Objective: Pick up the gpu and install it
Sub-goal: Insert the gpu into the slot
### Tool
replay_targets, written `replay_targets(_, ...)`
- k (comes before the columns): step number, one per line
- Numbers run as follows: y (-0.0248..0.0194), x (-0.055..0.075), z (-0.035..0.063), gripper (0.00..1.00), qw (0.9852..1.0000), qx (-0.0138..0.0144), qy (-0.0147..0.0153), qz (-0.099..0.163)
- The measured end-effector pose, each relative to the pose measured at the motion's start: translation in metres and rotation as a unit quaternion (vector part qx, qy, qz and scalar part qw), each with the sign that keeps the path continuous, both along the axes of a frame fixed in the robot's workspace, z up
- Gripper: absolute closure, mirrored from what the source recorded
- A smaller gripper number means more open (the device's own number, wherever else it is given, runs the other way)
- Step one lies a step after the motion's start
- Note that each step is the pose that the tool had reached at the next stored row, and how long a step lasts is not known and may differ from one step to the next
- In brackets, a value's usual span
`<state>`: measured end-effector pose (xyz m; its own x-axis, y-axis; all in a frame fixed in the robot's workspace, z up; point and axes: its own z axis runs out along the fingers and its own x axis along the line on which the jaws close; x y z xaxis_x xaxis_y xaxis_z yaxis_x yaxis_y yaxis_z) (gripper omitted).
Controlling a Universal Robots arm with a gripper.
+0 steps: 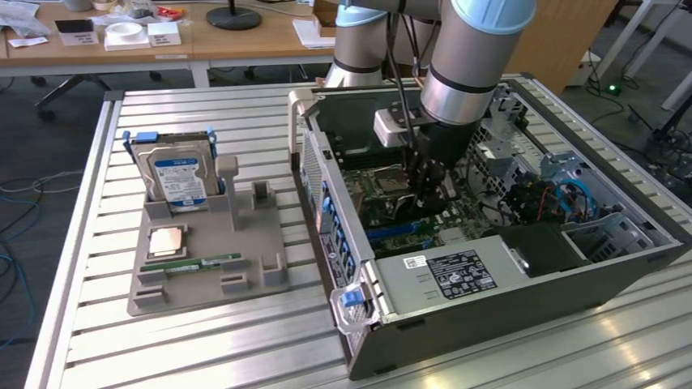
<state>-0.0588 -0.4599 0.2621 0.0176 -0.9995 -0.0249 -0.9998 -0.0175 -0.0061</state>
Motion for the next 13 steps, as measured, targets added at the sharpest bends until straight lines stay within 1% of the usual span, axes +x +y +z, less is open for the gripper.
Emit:
replay_targets(6, 0.0000, -0.0037, -0.0006, 0.74, 1.0000, -0.0001, 0.0000, 0.000)
replay_targets(13, -0.0001, -0.0051, -0.0034, 0.74, 1.0000, -0.0003, 0.0001, 0.000)
